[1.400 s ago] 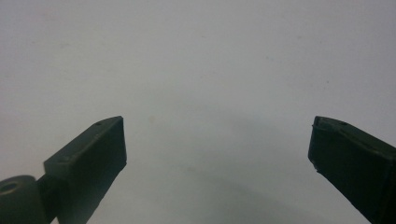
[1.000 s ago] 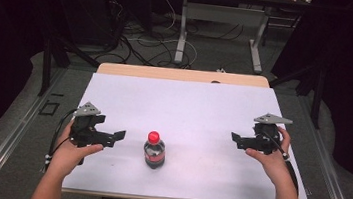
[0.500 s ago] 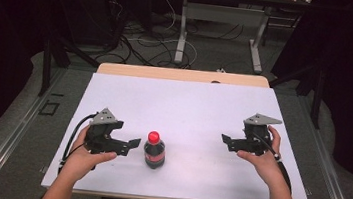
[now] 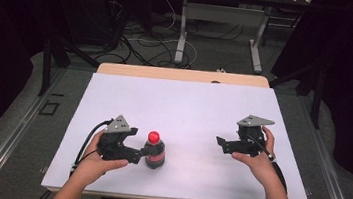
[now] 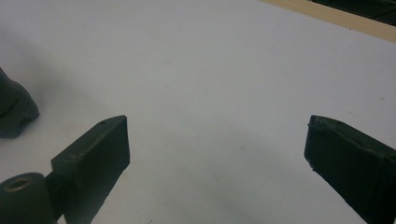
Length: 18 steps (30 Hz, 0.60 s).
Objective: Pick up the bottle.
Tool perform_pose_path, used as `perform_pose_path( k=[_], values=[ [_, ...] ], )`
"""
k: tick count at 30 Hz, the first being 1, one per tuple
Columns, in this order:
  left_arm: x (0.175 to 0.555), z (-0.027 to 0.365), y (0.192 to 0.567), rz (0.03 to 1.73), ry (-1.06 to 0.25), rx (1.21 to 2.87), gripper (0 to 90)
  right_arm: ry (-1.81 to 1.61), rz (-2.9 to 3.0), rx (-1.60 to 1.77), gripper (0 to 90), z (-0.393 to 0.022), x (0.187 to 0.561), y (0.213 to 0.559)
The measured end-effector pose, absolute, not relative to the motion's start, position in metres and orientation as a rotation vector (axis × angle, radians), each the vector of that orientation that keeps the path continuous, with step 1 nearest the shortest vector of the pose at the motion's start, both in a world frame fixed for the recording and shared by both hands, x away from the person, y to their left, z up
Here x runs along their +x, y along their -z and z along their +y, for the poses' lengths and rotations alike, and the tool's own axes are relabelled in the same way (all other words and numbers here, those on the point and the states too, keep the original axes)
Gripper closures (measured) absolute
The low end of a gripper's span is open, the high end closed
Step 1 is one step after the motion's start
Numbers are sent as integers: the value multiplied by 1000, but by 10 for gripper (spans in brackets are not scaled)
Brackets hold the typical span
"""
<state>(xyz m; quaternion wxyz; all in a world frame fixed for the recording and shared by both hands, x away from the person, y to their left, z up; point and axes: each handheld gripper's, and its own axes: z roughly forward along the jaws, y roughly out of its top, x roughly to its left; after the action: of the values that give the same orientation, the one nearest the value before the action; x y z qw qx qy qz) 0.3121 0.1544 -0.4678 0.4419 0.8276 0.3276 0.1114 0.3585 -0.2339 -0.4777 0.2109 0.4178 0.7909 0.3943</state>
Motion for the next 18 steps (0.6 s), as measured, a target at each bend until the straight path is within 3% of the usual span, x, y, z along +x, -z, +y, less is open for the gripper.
perform_pose_path(
  k=[18],
  values=[
    [315,131,499,798,-245,2082,164,-1091,2211,1160,66,-233,361,483]
  ],
)
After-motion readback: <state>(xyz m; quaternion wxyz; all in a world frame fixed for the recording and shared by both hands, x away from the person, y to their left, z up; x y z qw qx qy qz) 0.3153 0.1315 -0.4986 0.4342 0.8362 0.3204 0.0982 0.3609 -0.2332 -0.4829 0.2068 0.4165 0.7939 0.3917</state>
